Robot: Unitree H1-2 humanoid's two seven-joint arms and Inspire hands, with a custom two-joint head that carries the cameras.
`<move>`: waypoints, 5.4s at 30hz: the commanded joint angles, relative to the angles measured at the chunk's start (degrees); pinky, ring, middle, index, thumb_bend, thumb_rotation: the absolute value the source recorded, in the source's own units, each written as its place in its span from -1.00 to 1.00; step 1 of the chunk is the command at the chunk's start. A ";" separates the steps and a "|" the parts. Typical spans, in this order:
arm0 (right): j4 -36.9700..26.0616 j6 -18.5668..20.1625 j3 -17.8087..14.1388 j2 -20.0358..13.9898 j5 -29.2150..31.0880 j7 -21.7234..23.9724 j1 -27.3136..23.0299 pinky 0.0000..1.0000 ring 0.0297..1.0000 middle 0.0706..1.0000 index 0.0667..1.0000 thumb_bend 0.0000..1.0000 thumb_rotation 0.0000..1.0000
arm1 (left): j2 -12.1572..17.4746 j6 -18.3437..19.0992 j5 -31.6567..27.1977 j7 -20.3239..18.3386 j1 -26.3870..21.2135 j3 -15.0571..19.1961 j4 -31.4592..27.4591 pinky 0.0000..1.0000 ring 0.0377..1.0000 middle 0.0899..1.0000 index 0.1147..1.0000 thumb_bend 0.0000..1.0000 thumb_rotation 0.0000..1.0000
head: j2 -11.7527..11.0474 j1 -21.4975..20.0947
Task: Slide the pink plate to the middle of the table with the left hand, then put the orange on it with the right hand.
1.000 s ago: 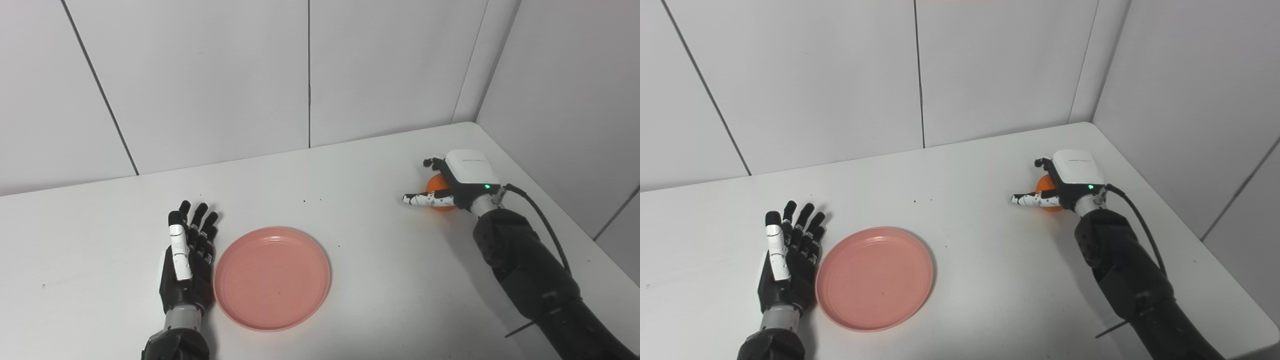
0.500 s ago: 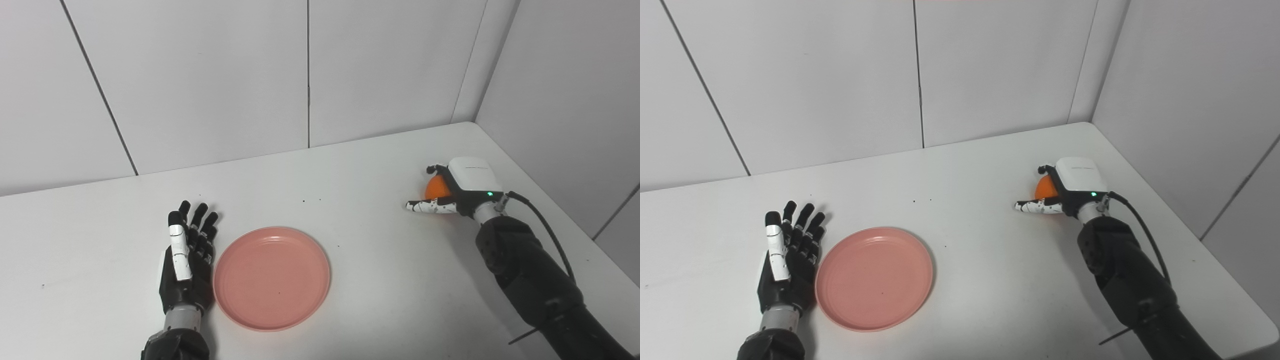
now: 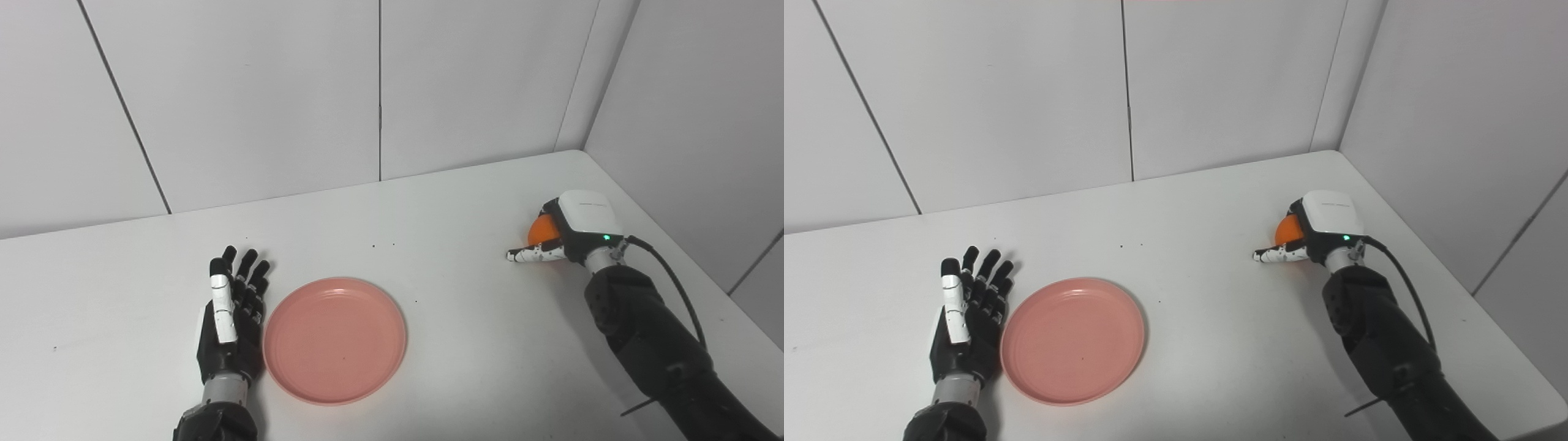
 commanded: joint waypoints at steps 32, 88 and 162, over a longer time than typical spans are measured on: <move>-19.47 -0.32 1.91 -4.91 4.63 11.82 -1.62 -0.75 -0.69 -0.62 -0.53 0.06 -0.12 | -3.38 5.04 1.67 4.07 3.60 -1.28 0.97 0.90 0.79 0.86 0.99 0.52 0.75 | 1.06 5.52; -46.84 -9.49 9.11 11.41 10.79 25.44 -0.69 -0.74 -0.68 -0.59 -0.47 0.06 -0.12 | -7.59 -0.67 5.66 12.48 4.98 -9.85 4.95 0.74 0.71 0.77 0.98 0.51 0.83 | 2.36 24.20; -24.67 -21.38 17.17 13.58 -0.44 14.75 -1.16 -0.19 -0.11 -0.02 0.07 0.36 -0.01 | -7.70 0.55 5.39 12.46 4.80 -10.13 4.69 0.74 0.91 0.86 0.96 0.49 0.86 | 3.26 23.97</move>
